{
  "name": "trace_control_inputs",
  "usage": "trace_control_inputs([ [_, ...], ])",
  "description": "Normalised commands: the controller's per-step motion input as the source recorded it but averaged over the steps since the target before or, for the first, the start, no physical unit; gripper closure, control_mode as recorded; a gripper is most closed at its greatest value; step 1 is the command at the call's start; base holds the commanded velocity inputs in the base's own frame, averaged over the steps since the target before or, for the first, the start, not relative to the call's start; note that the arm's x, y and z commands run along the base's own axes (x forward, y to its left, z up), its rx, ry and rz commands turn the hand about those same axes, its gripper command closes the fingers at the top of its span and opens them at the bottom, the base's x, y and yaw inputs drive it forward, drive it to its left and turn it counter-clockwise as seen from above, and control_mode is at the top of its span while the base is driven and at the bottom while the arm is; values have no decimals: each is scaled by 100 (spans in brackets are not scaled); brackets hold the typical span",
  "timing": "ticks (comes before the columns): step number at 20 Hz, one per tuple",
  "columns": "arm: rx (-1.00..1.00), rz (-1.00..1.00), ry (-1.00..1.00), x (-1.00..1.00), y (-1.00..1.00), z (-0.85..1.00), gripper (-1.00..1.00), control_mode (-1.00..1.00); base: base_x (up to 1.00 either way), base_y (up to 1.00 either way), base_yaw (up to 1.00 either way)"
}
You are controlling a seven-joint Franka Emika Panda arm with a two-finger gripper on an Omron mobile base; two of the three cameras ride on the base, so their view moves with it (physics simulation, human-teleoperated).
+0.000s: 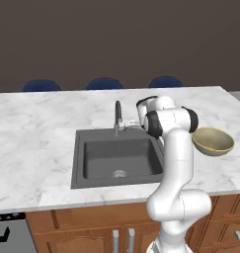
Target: Turn on the sink faucet. Then move the lemon wedge from the counter to the sink. Turn off the sink. Move the vegetable from the sink to the pot next to the stove. Finally move the pot to the front left burner.
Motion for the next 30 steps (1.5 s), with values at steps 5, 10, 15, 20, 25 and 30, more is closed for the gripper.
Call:
trace_control_inputs([
  [5,6,0,2,-8,-85,-75,100,-100,0,0,0],
  [10,4,0,4,-11,-84,-66,100,-100,0,0,0],
  [15,3,-5,5,-17,-71,-56,100,-100,0,0,0],
  [20,1,-13,6,-19,-58,-41,100,-100,0,0,0],
  [25,1,-16,5,-24,-56,-31,100,-100,0,0,0],
  [30,0,-14,4,-19,-60,-35,100,-100,0,0,0],
])
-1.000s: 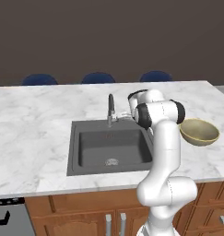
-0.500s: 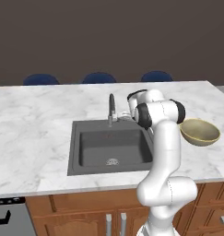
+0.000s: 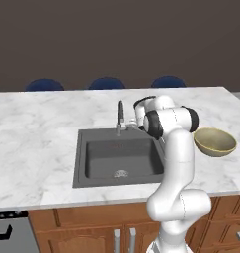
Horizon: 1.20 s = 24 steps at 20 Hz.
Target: Turn on the sink faucet. Then move the lemon wedge from the counter to the sink. Turn off the sink. Move the vegetable from the sink to the pot next to the stove. Finally move the pot to the front left burner.
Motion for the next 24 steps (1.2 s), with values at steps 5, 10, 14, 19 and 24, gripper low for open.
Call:
trace_control_inputs([
  [5,0,-8,1,-14,-71,-43,100,-100,0,0,0],
  [10,1,-5,0,-12,-76,-49,100,-100,0,0,0],
  [14,4,-2,0,-12,-83,-51,100,-100,0,0,0],
  [19,5,-1,1,-12,-85,-53,100,-100,0,0,0],
  [24,7,-3,5,-16,-89,-56,100,-100,0,0,0],
])
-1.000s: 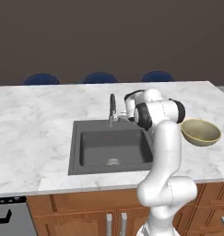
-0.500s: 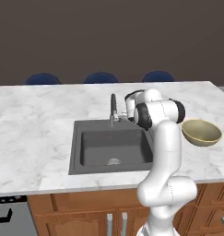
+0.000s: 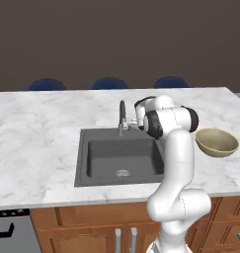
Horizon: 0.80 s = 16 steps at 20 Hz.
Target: Turn on the sink faucet. Then move the lemon wedge from the counter to the sink. Turn off the sink. Move the vegetable from the sink to the pot next to the stove. Finally move the pot to the front left burner.
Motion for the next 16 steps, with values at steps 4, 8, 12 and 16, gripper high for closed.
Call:
trace_control_inputs([
  [4,8,-7,5,-19,-93,-55,100,-100,0,0,0],
  [8,9,-9,5,-23,-98,-53,100,-100,0,0,0],
  [12,10,-10,5,-27,-100,-51,100,-100,0,0,0],
  [16,9,-14,8,-29,-91,-43,100,-100,0,0,0],
])
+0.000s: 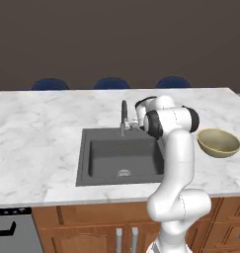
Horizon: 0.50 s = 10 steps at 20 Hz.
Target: Turn on the sink faucet. Then move the lemon wedge from the counter to the sink. Turn off the sink. Move the vegetable from the sink to the pot next to the stove. Finally move the pot to the front left burner.
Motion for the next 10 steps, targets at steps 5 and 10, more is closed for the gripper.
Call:
trace_control_inputs([
  [5,8,-16,10,-26,-87,-35,100,-100,0,0,0],
  [10,7,-13,7,-24,-92,-39,100,-100,0,0,0],
])
